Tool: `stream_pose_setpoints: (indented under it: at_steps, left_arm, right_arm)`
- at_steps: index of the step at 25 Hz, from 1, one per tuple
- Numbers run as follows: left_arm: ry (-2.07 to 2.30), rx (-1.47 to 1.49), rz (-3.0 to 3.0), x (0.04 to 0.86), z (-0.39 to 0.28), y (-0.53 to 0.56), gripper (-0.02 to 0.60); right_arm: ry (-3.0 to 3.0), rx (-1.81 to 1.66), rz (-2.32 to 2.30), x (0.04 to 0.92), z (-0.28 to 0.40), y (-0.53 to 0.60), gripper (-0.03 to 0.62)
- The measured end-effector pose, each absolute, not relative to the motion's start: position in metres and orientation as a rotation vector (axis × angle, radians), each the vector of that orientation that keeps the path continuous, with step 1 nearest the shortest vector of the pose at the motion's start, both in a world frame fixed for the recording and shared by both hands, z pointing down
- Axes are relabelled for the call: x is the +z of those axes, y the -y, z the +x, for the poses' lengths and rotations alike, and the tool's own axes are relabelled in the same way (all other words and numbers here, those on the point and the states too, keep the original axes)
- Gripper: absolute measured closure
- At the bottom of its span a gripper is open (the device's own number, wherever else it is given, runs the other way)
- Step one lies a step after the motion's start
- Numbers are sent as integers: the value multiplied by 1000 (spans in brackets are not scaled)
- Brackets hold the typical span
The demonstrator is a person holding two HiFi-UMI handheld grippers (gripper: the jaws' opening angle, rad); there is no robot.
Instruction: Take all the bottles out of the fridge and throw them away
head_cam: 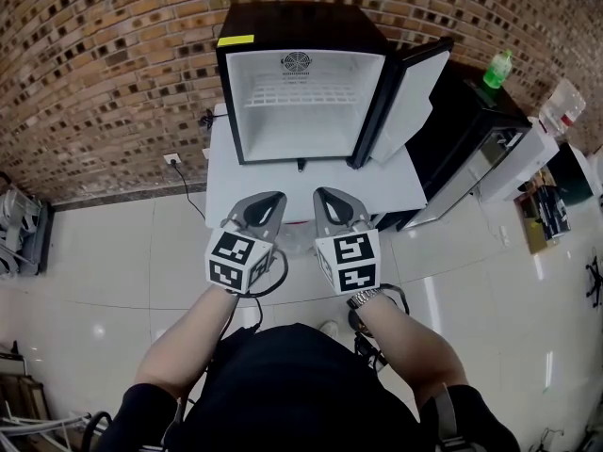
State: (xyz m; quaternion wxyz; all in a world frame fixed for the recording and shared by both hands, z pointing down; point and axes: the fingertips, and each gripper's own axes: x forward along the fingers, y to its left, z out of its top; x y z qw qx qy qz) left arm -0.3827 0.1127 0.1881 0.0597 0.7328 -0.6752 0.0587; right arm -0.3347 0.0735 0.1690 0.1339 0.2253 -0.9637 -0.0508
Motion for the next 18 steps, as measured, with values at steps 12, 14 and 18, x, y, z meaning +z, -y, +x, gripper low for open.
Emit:
stream_pose_setpoints:
  at_steps: [12, 14, 18]
  left_arm:
    - [2029, 202, 2254, 180, -381, -104, 578]
    - [2028, 203, 2257, 179, -381, -102, 578]
    - [2028, 204, 2269, 175, -382, -97, 578]
  right_arm:
    - [2795, -160, 635, 163, -341, -72, 591]
    - [2796, -164, 633, 161, -341, -70, 591]
    - [2798, -178, 636, 156, -344, -67, 591]
